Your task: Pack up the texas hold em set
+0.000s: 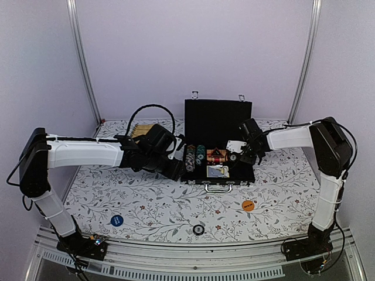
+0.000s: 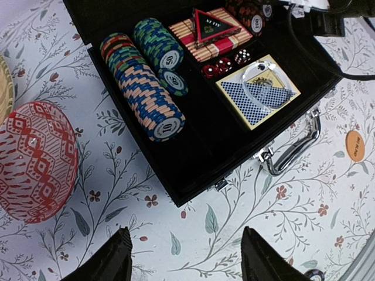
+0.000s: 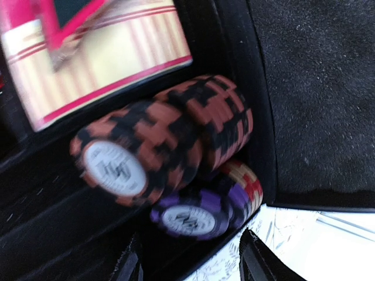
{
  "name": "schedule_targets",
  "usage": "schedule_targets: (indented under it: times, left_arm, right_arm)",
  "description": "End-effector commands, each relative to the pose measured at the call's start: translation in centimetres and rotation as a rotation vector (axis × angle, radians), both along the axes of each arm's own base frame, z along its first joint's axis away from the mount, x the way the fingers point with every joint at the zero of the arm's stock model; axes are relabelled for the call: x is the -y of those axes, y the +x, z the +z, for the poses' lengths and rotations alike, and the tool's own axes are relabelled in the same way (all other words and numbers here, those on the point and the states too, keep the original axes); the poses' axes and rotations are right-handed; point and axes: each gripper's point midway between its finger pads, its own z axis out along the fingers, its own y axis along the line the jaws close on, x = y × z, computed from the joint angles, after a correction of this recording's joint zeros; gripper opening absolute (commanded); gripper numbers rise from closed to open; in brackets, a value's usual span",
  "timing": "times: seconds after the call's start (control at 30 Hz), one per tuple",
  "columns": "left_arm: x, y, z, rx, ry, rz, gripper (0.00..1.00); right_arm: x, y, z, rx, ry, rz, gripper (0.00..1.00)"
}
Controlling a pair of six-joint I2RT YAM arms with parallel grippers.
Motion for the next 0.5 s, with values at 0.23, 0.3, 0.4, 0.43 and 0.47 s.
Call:
schedule_targets:
  times: [0.23,0.3,0.4,0.43,0.47]
  left_arm:
    - [-1.0,-1.0,0.8,-0.012,0.011,-0.036,0.64]
    - [-0.7,-2.3,0.5,-0.046,0.016,-0.095,0.63]
    - [0.9,-5.9,-0.5,-0.118,0.035,-0.275,0.61]
    - [1.5,-7.6,-1.1,-0.143,0.062,-0.338,0.61]
    - [1.9,-9.0,-1.7,-0.156,0.092,-0.383,0.61]
  right_arm:
    - [-1.4,-3.6,8.3,-0.042,0.244,0.030,0.59]
    - [-2.7,-5.0,9.8,-0.098,0.361,0.043,0.59]
    - [-4.6,-7.9,11.5,-0.188,0.501,0.117,0.58]
    - [-5.0,-8.6,12.0,-0.204,0.534,0.129,0.58]
    - [-5.2,-9.2,12.3,-0.220,0.561,0.141,0.57]
